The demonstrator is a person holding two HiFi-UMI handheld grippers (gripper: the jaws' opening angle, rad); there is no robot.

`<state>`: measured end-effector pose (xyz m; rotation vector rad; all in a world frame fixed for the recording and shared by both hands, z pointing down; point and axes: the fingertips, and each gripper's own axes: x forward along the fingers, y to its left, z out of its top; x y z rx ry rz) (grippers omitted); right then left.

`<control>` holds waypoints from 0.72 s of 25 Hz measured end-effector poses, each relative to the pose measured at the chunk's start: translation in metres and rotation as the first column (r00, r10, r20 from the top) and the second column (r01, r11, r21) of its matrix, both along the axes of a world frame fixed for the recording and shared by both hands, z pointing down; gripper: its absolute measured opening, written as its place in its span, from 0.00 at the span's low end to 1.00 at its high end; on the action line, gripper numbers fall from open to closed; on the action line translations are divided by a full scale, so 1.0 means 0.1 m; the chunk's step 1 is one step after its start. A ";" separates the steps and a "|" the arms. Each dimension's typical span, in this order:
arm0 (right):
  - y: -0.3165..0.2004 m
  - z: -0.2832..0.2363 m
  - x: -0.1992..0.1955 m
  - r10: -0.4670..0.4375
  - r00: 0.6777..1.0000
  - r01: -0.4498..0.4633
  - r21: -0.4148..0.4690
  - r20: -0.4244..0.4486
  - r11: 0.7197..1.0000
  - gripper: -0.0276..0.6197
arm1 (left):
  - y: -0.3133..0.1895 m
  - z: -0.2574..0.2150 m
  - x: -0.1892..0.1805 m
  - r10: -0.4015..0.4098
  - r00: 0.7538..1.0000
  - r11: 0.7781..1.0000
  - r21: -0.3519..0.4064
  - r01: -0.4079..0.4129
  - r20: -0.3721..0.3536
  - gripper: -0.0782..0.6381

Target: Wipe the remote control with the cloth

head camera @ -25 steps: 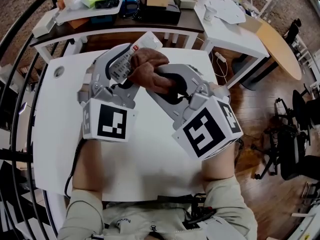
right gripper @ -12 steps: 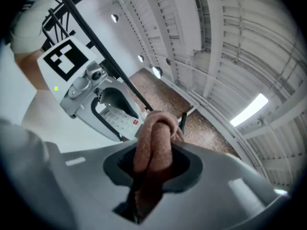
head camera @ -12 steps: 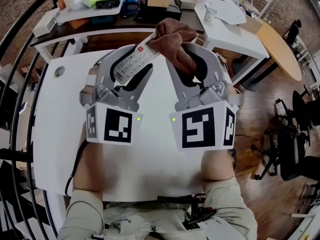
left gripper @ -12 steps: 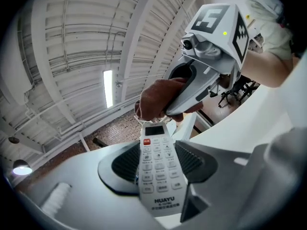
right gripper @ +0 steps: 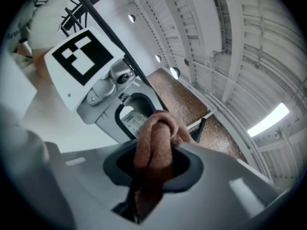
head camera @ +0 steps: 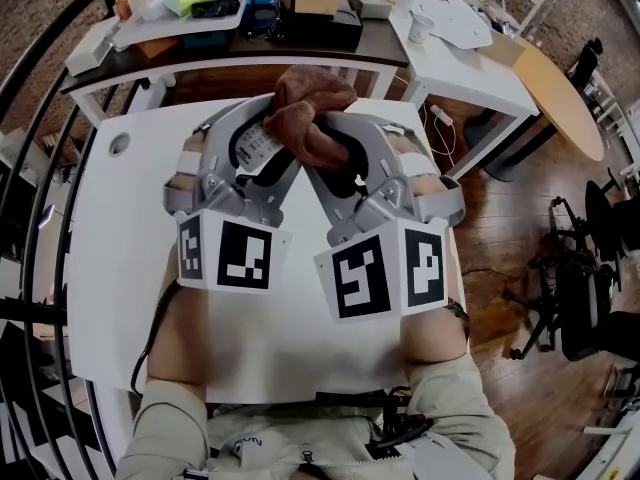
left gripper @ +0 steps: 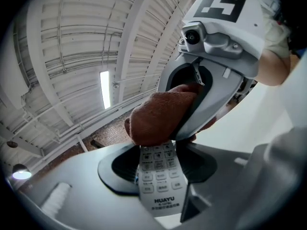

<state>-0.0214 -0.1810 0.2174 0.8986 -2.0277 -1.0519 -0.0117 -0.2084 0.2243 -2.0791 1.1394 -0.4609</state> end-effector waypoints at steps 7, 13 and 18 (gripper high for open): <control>0.31 0.00 -0.11 -0.232 0.965 0.253 -0.193 0.125 0.948 0.19 | 0.05 -0.06 0.01 0.065 0.996 0.997 -0.029 -0.067 -0.064 0.45; 0.32 -0.37 0.06 -0.261 0.888 0.341 -0.162 0.380 0.926 0.19 | 0.16 -0.30 -0.01 0.199 0.943 0.973 -0.064 -0.224 -0.268 0.45; -0.01 -0.89 0.44 -0.142 0.774 0.157 0.030 0.617 0.987 0.19 | 0.16 -0.45 -0.16 0.193 0.852 0.948 -0.131 -0.289 -0.486 0.45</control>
